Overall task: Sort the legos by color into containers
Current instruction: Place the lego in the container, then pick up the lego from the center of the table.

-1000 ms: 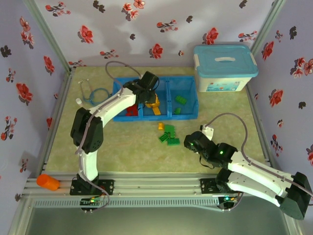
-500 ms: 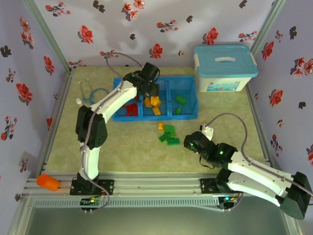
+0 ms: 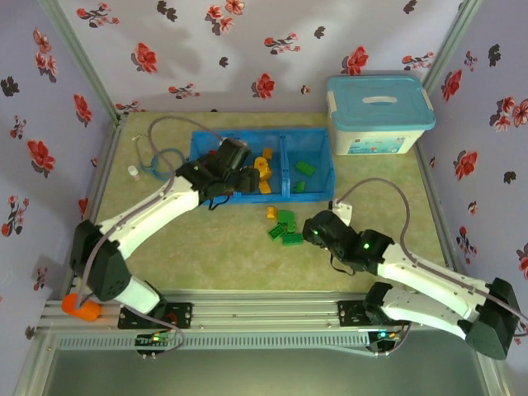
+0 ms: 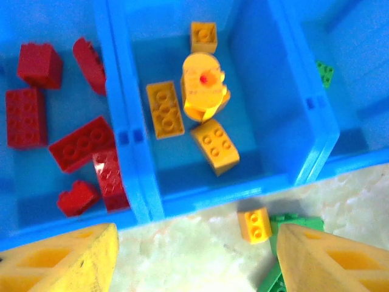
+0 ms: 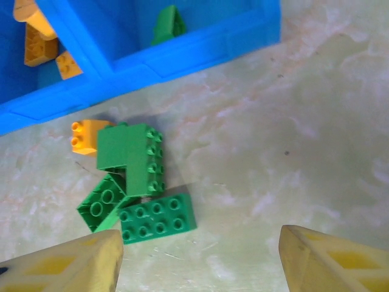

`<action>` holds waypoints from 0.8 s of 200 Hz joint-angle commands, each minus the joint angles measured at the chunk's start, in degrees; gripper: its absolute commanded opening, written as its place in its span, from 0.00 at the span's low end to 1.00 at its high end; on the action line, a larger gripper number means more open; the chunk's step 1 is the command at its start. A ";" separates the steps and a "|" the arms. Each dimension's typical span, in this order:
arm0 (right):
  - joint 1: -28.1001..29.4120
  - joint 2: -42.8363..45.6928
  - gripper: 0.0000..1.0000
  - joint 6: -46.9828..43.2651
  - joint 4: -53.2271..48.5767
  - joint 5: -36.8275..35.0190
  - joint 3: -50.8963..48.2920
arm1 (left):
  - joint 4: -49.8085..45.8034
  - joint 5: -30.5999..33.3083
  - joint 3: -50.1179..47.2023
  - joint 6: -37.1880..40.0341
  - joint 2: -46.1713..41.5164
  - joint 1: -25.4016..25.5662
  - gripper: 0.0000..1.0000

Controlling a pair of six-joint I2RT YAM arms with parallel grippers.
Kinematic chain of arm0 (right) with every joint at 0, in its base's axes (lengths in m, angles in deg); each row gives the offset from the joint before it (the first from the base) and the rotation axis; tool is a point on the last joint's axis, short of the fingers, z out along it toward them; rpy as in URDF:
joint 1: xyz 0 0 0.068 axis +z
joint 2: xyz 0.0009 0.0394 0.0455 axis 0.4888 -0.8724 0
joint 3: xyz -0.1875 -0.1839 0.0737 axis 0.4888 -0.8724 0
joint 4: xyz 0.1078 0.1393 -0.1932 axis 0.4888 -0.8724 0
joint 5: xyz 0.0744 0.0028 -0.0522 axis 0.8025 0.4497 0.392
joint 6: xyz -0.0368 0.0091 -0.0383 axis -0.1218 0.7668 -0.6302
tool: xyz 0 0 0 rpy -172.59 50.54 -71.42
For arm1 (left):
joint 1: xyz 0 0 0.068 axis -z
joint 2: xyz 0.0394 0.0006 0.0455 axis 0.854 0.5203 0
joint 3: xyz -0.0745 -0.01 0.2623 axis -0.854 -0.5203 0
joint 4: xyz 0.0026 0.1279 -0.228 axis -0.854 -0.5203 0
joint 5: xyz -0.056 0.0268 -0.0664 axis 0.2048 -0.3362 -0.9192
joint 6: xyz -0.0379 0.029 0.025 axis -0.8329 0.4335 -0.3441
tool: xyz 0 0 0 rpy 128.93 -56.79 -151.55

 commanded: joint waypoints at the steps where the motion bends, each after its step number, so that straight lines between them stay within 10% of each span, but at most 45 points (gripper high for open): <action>1: 1.05 -4.58 0.69 -3.64 -1.38 -0.89 5.14 | 2.59 0.63 -6.85 -3.54 -4.78 0.44 0.69; 160: 2.53 -51.57 0.58 -11.35 -10.95 6.36 42.36 | -1.29 3.13 -38.76 -15.29 -36.61 3.77 0.68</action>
